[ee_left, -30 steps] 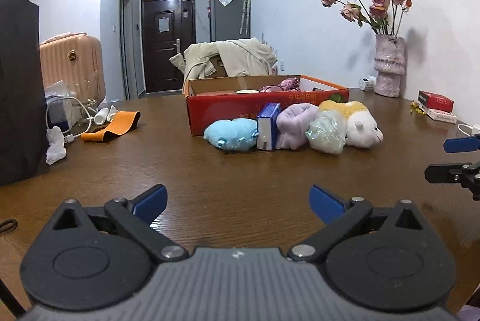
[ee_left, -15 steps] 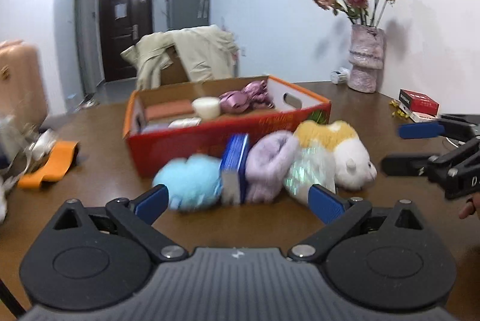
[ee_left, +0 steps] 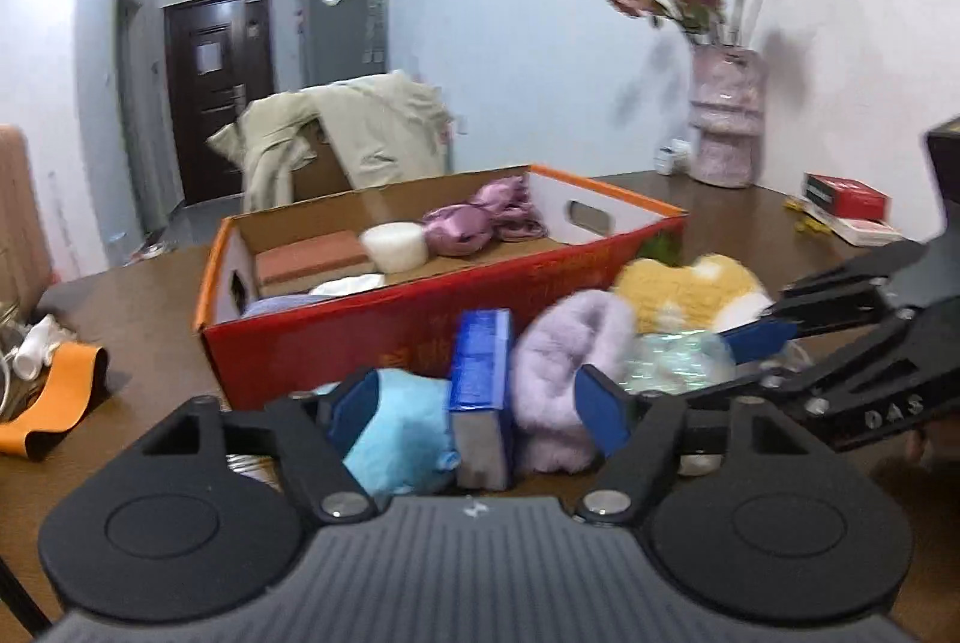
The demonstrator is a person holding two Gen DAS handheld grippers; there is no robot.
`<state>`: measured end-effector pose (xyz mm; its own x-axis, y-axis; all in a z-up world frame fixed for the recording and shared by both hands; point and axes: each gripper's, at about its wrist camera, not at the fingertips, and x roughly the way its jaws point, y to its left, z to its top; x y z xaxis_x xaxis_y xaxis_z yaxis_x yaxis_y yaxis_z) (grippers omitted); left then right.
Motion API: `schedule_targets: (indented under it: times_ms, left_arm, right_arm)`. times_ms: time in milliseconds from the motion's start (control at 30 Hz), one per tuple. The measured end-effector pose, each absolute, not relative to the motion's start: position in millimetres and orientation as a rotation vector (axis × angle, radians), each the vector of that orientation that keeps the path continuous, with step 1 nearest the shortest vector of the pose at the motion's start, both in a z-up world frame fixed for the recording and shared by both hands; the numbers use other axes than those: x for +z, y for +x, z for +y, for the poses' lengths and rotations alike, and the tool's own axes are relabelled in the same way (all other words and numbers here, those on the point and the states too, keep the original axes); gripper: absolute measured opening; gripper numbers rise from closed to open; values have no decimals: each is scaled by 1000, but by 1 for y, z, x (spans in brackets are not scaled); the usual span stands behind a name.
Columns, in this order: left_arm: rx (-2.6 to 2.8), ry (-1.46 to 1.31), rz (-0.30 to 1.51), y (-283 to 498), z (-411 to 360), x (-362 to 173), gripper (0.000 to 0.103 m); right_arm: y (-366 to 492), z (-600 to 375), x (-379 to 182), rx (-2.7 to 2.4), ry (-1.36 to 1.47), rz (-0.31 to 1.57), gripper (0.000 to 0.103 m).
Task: Organize soft objects
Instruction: 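Grasp the clear iridescent plastic bag with the left tool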
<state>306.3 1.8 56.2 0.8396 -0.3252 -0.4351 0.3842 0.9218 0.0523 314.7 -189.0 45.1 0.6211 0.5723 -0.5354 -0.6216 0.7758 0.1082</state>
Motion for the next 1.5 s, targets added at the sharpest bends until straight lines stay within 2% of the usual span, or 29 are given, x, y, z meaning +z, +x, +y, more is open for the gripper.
schedule_targets:
  times_ms: [100,233,300,433,533,600,667,733,833,933,1167,1500]
  left_arm:
    - [-477,134,505,304,-2,55,76]
    - [-567,37,584,308,0,53,76]
    - [-563,6,596,311,1,50,76]
    - [-575,-28,643,314,-1,46,77]
    - [-628,-15,624,305,-9,52,80]
    - [-639,-31,638,306,-18,53,80]
    - [-636,-46,669,312,-26,50,72]
    - [-613,-30,678,315,-34,44,50]
    - [-594,-25,653,315,-34,40,35]
    - [-598,-34,662,317,-32,36,32]
    - [-592,-15,652,311,-32,36,29]
    - [-535,46,567,263,-23,67,26]
  right_arm:
    - [311,-185,41,756,-67,612,37]
    - [307,-178,38,780,-95,655,50]
    - [308,-185,42,785,-84,674,52]
    - [302,-198,58,784,-132,655,70]
    - [300,-226,84,737,-43,582,71]
    - [308,-234,97,710,-26,575,68]
    - [322,-225,98,635,-110,598,44]
    - [336,-211,88,575,-195,631,34]
    - [344,-200,64,571,-239,684,25]
    - [342,-197,51,514,-285,686,25]
    - [339,-195,48,511,-251,662,19]
    - [276,-185,77,504,-215,554,19]
